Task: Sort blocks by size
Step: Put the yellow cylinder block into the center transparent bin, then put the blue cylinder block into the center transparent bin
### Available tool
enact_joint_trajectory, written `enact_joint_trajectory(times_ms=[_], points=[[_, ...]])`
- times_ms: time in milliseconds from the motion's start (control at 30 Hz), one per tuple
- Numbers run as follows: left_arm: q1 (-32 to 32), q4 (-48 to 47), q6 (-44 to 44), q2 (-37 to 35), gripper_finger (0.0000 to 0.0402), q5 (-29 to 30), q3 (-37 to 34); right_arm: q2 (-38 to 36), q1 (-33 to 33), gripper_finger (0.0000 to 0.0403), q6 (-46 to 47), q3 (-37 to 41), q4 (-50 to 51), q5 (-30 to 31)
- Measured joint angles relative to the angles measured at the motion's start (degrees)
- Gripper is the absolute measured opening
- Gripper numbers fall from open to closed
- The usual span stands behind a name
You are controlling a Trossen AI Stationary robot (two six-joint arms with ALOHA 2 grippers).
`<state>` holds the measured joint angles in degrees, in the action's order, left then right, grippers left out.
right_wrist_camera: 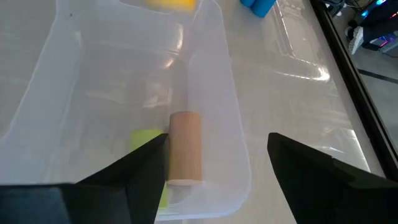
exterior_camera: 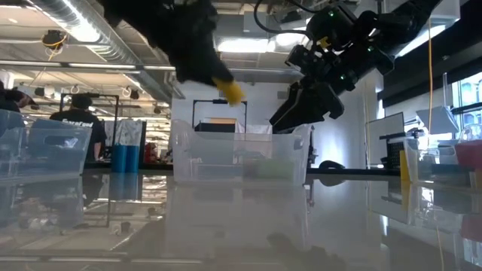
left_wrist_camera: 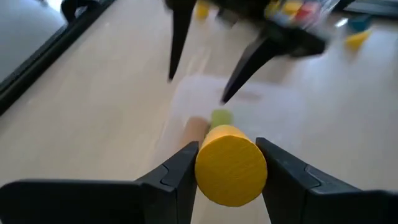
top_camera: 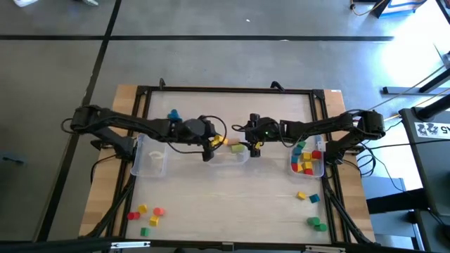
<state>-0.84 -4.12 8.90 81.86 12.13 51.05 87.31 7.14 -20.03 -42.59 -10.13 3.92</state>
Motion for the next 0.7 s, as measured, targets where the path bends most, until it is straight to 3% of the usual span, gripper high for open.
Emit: enact_joint_trajectory(times_ms=[433, 700], points=[[-2.3, 0.1, 0.8, 9.7, 0.0141, 1.8, 0.0, 0.0, 0.0, 0.0276, -1.6, 0.0, 0.0, 0.0], [-3.7, 0.1, 1.9, 9.7, 0.0186, 1.5, 0.0, 0.0, 0.0, 0.0276, -1.6, 0.0, 0.0, 1.0]])
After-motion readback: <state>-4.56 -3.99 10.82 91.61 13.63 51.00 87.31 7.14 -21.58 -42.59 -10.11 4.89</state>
